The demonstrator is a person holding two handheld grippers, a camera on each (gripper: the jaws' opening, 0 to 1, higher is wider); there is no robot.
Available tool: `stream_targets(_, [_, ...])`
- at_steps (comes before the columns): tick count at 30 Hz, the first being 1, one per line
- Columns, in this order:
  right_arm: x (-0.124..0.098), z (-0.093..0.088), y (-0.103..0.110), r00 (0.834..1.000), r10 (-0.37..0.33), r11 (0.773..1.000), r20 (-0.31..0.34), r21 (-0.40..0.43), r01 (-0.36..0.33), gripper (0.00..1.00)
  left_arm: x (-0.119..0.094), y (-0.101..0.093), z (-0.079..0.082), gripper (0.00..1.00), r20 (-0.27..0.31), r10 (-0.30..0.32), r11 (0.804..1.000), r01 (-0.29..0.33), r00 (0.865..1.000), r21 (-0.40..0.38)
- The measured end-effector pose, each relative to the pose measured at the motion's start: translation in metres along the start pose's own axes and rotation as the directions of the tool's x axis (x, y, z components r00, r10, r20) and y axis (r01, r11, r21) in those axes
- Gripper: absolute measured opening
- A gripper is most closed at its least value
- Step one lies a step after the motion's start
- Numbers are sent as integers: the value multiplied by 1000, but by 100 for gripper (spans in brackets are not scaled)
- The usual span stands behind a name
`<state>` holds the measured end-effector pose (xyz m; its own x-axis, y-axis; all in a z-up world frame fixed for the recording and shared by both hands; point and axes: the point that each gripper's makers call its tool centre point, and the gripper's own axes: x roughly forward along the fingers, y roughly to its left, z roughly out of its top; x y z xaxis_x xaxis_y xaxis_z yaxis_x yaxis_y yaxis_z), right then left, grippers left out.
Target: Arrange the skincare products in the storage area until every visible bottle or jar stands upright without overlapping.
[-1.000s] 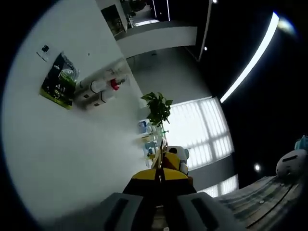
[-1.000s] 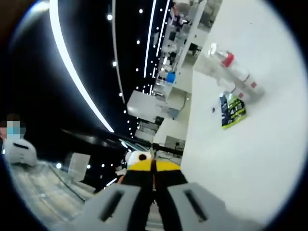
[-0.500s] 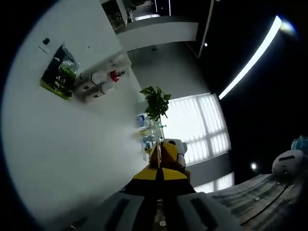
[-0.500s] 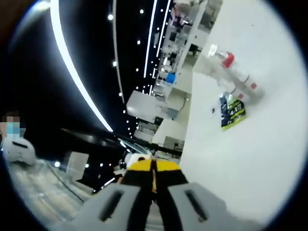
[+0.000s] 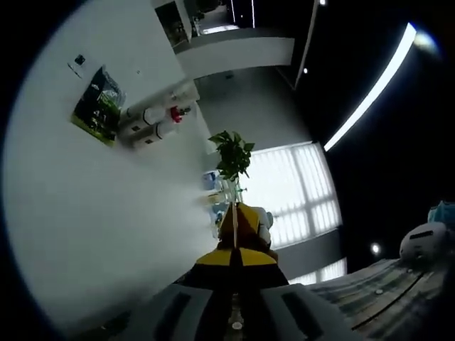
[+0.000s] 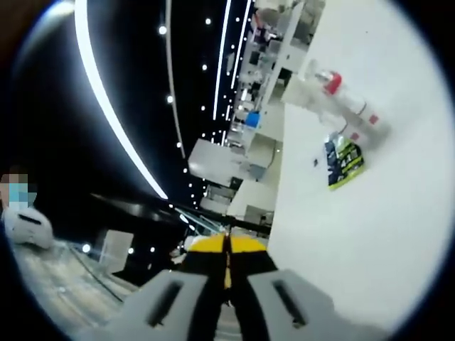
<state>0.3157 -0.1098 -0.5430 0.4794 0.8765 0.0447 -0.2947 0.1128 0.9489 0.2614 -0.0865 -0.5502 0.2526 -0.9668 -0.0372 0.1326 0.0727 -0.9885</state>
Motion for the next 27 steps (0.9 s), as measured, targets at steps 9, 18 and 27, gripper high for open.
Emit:
stream_targets(9, [-1, -5, -4, 1000, -9, 1000, -21, 4, 9, 0, 1, 0, -9, 1, -21, -16, 1000, 16, 1000, -11])
stream_targets(18, [1, -7, -4, 1000, 23, 999, -5, 39, -22, 10, -1, 3, -5, 0, 0, -13, 1000, 13, 1000, -8])
stream_targets(27, [4, -31, -6, 996, -5, 1000, -90, 3, 5, 11, -3, 2, 10, 0, 68, -15, 1000, 17, 998, -23])
